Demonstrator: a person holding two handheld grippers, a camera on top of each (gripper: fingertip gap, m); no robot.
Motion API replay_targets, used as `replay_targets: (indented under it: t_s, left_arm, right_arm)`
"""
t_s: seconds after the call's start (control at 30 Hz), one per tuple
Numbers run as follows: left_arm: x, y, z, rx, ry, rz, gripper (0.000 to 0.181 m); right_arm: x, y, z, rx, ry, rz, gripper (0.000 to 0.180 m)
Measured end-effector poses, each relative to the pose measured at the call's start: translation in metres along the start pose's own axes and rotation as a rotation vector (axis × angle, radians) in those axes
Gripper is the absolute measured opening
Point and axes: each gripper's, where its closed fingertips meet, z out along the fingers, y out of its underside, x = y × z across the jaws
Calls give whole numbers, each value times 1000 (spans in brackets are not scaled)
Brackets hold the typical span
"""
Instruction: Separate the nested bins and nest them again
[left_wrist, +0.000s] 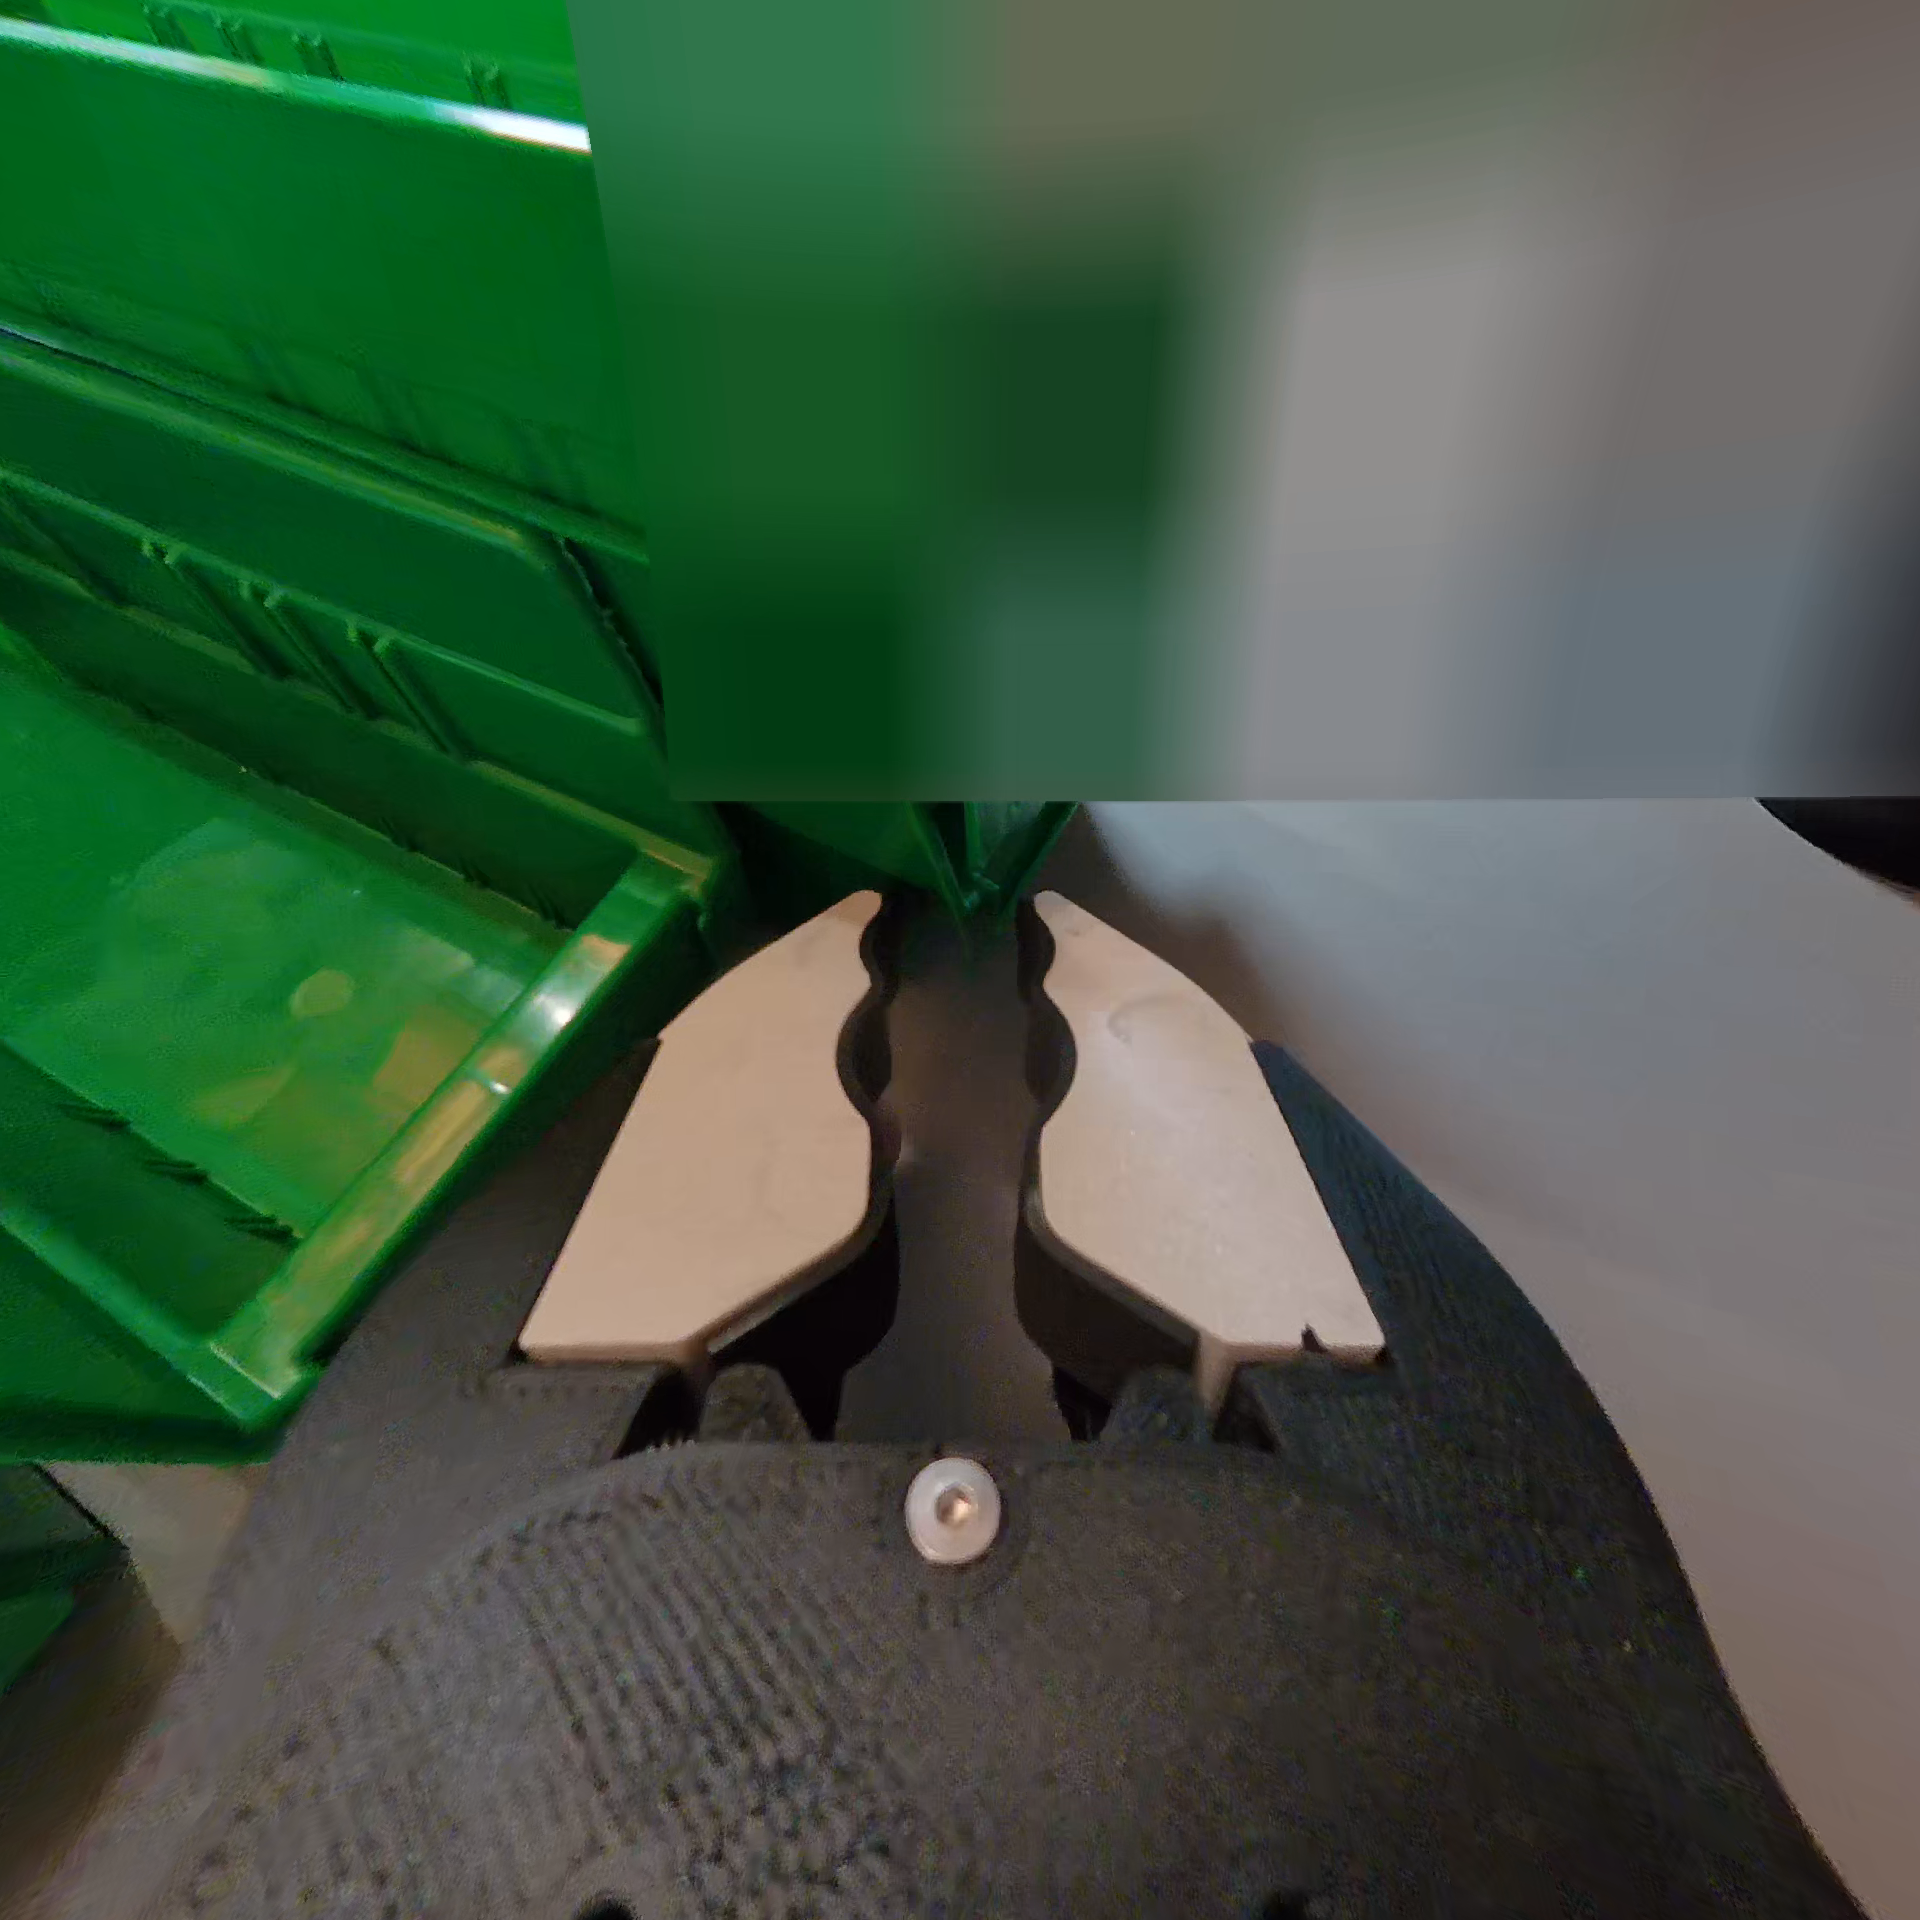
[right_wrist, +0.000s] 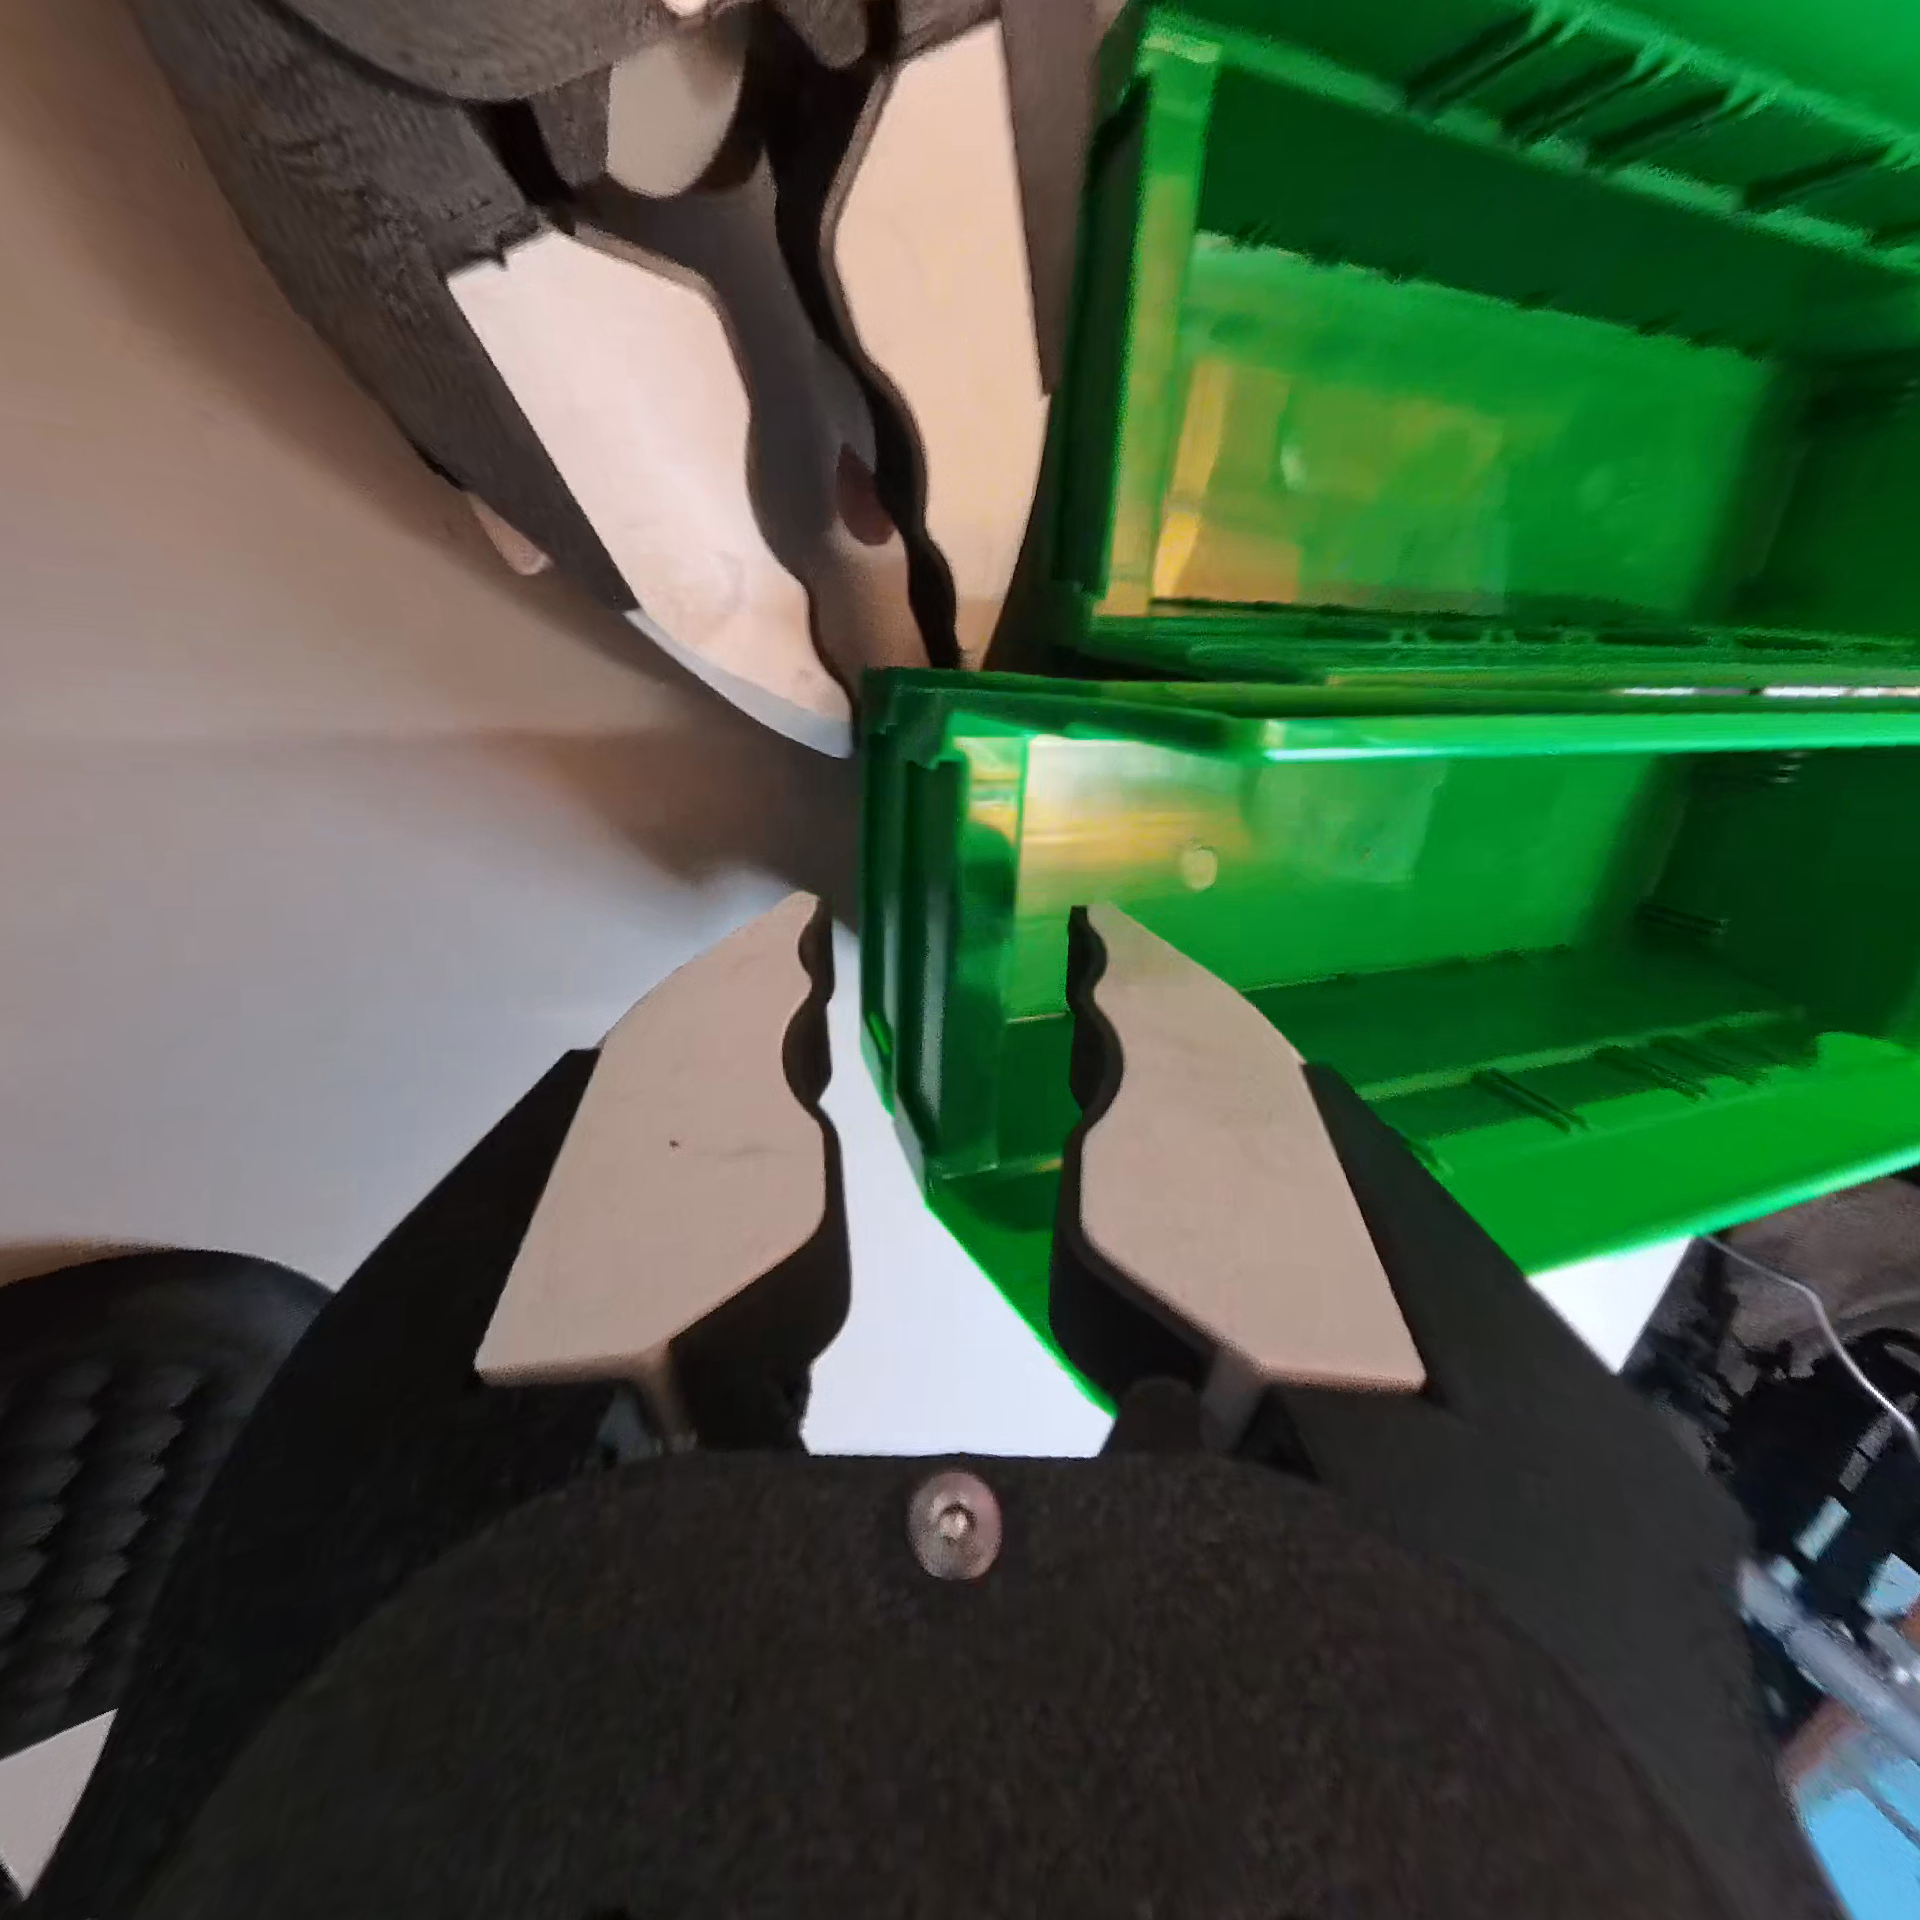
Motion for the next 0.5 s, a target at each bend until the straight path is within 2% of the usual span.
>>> replay_targets:
  t_s: [0.13, 0.23, 0.5]
  left_arm:
    - [-1, -2, 3, -4, -24, 13, 18]
    - [1, -1, 3, -8, 9, 18, 9]
    - [7, -4, 5, 12, 66, -19, 8]
  right_arm:
    - [3, 11, 19, -96, 52, -27, 24]
    - [5, 9, 16, -69, 44, -5, 25]
    - [3, 11, 5, 6, 9, 44, 24]
